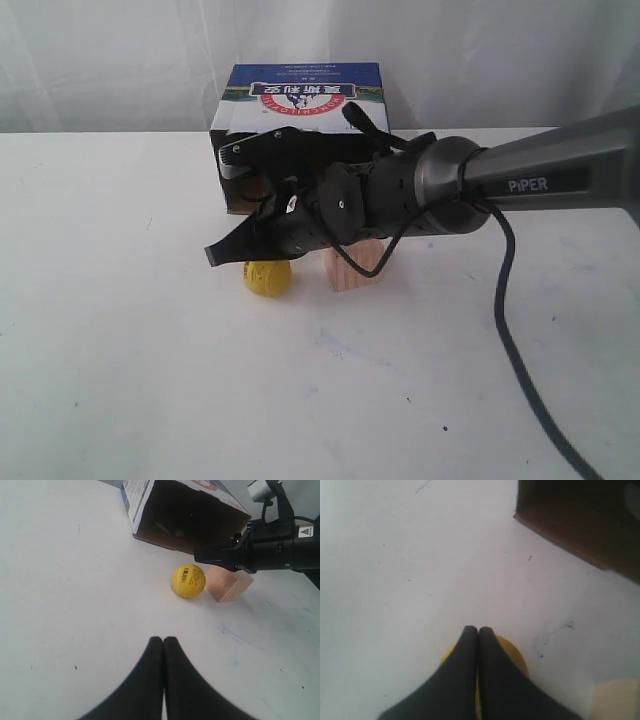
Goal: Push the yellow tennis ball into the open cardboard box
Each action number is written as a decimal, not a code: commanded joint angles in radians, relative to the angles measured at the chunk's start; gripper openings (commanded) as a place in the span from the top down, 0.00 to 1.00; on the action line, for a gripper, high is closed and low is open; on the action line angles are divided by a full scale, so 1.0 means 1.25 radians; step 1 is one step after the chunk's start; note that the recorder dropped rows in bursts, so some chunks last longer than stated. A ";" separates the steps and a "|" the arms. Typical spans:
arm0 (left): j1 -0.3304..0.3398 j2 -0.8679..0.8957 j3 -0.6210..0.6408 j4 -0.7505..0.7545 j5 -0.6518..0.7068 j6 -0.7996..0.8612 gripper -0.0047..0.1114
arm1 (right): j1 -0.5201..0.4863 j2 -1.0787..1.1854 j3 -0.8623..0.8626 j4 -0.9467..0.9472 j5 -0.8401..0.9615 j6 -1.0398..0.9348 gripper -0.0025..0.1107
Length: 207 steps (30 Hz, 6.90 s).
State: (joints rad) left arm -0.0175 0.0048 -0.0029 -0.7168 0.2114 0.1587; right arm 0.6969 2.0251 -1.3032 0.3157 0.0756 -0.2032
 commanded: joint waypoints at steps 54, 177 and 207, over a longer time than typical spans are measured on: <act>-0.006 -0.004 0.002 -0.070 -0.106 -0.002 0.96 | 0.057 -0.056 -0.147 -0.079 0.067 -0.161 0.98; -0.155 1.367 -0.787 -0.822 -0.052 1.563 0.96 | -0.358 -0.524 0.309 -0.424 0.603 0.205 0.98; 0.052 1.709 -0.974 -0.822 0.398 1.446 0.96 | -0.358 -0.526 0.309 -0.369 0.675 0.208 0.98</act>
State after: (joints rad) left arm 0.0522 2.1562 -1.2189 -1.7237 0.6506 1.9567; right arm 0.2542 1.3725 -0.9211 -0.1510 0.9173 0.0516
